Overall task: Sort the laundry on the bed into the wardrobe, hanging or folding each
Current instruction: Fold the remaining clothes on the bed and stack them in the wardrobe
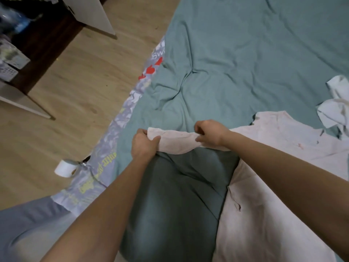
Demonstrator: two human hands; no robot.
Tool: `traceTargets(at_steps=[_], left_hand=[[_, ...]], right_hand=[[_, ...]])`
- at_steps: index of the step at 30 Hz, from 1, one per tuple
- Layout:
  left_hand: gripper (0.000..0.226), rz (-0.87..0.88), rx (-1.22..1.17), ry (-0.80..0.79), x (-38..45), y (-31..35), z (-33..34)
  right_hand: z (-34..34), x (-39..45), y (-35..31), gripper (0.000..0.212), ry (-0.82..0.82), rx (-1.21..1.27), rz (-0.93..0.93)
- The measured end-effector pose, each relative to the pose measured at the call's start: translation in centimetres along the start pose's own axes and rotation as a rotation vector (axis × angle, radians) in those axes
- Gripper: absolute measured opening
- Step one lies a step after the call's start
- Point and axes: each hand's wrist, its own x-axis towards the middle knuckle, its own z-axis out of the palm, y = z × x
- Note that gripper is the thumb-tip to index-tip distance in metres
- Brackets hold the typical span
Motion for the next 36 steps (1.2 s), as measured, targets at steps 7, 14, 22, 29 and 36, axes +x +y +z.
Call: traceTargets(at_steps=[7,14,22,29,36], left_hand=[[0.011,-0.001,-0.396,0.351,1.3,1.9,-1.9],[0.011,0.015,-0.638,0.167,3.0,3.0,-3.5],[0.027,-0.015,-0.957,-0.342,2.7,2.9,-5.0],[0.044,0.226,-0.878,-0.281,1.6,2.9,-5.1],[0.020,0.091,-0.833,-0.402,2.4,2.0,-5.5]], right_hand=[[-0.8,1.5,-2.1,0.005,0.425,0.198,-0.002],[-1.5,4.7,-5.8,0.018,0.329,0.367,-0.046],[-3.5,5.6,-9.6,0.011,0.206,1.093,-0.092],[-5.1,5.4,-9.4,0.021,0.109,1.268,-0.203],[-5.7,5.8,-10.6,0.019,0.222,1.310,-0.122]])
